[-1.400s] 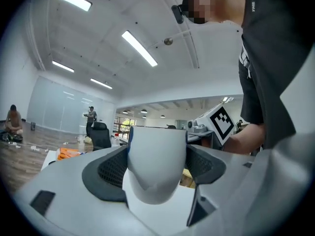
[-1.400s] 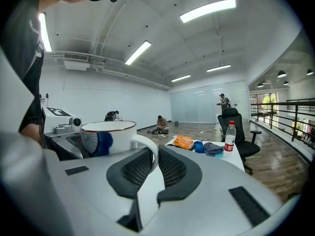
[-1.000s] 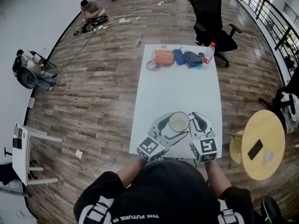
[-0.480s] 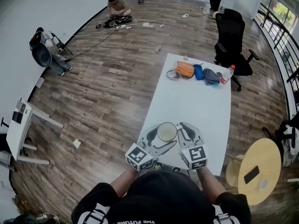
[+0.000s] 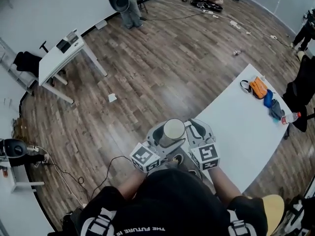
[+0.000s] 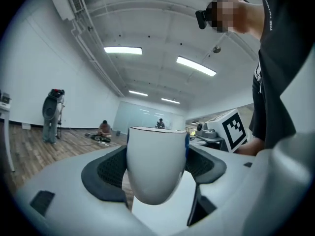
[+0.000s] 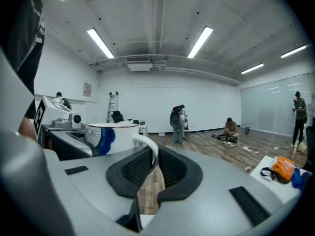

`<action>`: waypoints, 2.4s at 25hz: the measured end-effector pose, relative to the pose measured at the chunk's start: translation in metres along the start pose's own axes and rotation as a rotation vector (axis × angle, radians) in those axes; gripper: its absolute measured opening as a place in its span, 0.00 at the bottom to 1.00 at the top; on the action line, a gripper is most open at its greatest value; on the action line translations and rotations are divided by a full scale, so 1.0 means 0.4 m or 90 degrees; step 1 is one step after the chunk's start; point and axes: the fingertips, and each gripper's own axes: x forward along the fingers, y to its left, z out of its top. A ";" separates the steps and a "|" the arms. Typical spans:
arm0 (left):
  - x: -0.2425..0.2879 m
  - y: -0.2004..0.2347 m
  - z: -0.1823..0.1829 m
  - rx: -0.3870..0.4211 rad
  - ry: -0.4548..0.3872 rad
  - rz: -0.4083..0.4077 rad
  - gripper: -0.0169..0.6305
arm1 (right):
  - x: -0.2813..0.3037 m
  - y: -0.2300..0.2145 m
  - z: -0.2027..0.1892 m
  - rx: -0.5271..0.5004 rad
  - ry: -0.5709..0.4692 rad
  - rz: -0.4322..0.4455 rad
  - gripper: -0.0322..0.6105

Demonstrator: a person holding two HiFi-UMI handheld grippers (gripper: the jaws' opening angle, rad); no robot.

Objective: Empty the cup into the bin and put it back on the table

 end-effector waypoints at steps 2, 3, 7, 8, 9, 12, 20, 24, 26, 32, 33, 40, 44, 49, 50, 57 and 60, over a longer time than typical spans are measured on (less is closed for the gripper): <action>-0.068 0.037 0.000 -0.005 -0.009 0.051 0.59 | 0.048 0.069 0.007 -0.012 0.000 0.050 0.12; -0.100 0.052 -0.001 -0.009 -0.013 0.073 0.59 | 0.067 0.103 0.008 -0.015 0.001 0.073 0.12; -0.216 0.098 -0.016 -0.027 -0.026 0.146 0.59 | 0.126 0.224 -0.004 -0.015 0.011 0.157 0.12; -0.237 0.106 -0.025 -0.033 -0.026 0.162 0.59 | 0.139 0.247 -0.010 -0.018 0.016 0.174 0.12; -0.256 0.114 -0.038 -0.040 -0.026 0.175 0.59 | 0.150 0.268 -0.019 -0.022 0.022 0.189 0.13; -0.306 0.141 -0.101 -0.066 -0.021 0.206 0.59 | 0.185 0.324 -0.075 -0.033 0.046 0.222 0.12; -0.416 0.201 -0.284 -0.244 -0.005 0.257 0.59 | 0.257 0.452 -0.259 -0.031 0.186 0.293 0.13; -0.409 0.264 -0.373 -0.342 0.001 0.257 0.59 | 0.318 0.449 -0.357 -0.013 0.267 0.304 0.13; -0.411 0.286 -0.428 -0.391 0.000 0.254 0.59 | 0.338 0.454 -0.414 -0.010 0.307 0.310 0.13; -0.435 0.298 -0.599 -0.511 0.004 0.256 0.59 | 0.354 0.491 -0.587 -0.017 0.411 0.325 0.13; -0.437 0.302 -0.618 -0.524 0.004 0.255 0.59 | 0.357 0.495 -0.607 -0.014 0.421 0.326 0.13; -0.440 0.311 -0.674 -0.565 0.012 0.260 0.59 | 0.363 0.502 -0.669 -0.002 0.457 0.344 0.13; -0.436 0.333 -0.679 -0.567 0.005 0.268 0.59 | 0.383 0.497 -0.675 0.001 0.462 0.346 0.13; -0.435 0.347 -0.688 -0.577 -0.001 0.272 0.59 | 0.393 0.495 -0.684 0.010 0.467 0.343 0.13; -0.433 0.349 -0.691 -0.579 0.000 0.272 0.59 | 0.395 0.493 -0.688 0.010 0.469 0.343 0.13; -0.433 0.357 -0.705 -0.585 0.003 0.269 0.59 | 0.401 0.493 -0.704 0.013 0.475 0.342 0.13; -0.437 0.360 -0.701 -0.583 0.002 0.269 0.59 | 0.404 0.496 -0.699 0.015 0.473 0.341 0.13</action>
